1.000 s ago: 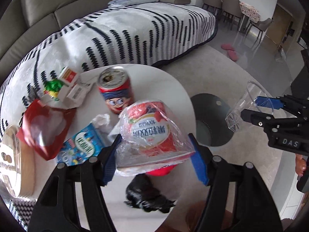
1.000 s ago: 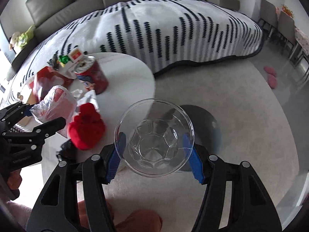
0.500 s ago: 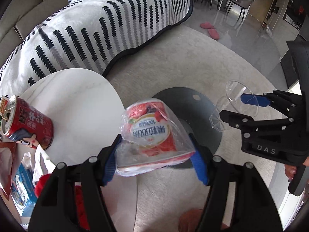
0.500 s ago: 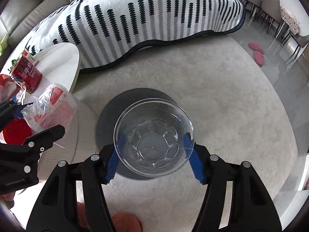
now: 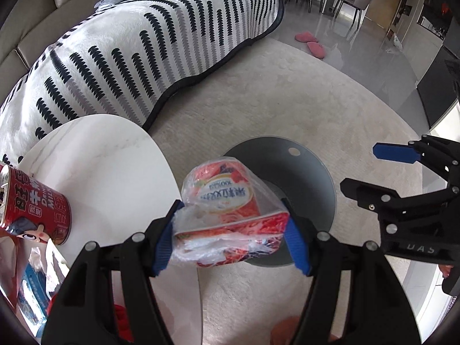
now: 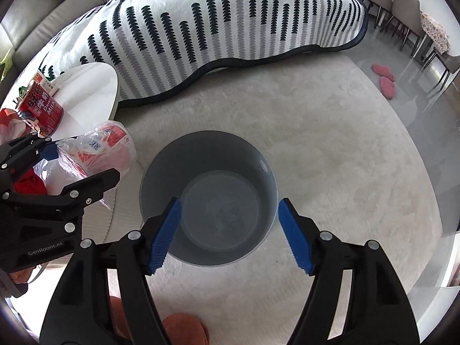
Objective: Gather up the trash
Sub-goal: 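Lower the bagged yogurt cup into the grey bin and open the left tool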
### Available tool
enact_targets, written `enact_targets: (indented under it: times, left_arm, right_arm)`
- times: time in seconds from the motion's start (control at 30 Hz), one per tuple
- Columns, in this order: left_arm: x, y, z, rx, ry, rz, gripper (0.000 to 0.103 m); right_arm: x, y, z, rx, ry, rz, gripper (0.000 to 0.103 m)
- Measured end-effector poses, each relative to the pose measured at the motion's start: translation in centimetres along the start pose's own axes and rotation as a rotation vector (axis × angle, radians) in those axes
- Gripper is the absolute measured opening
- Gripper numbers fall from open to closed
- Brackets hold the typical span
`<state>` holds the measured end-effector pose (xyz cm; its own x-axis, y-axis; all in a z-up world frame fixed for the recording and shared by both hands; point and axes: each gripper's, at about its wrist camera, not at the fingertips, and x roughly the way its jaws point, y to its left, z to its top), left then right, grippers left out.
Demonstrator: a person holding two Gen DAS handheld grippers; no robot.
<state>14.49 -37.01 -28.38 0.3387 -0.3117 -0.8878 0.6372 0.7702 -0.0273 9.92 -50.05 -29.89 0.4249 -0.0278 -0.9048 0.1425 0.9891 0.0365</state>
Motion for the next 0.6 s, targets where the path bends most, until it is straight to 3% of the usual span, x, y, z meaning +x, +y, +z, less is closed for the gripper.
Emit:
enact_targets:
  times: [0.3,0.6]
  left_arm:
    - [-0.1,-1.2,0.8,0.025,-0.005,-0.021,0.066]
    - [2.6,-5.7,2.0,0.088,0.016,-0.057,0.066]
  right_arm:
    - [-2.0,-1.5,0.1,0.036,-0.032,-0.011,0.068]
    - [-3.9,-4.6,-1.8,0.107,-0.036,-0.063,0.068]
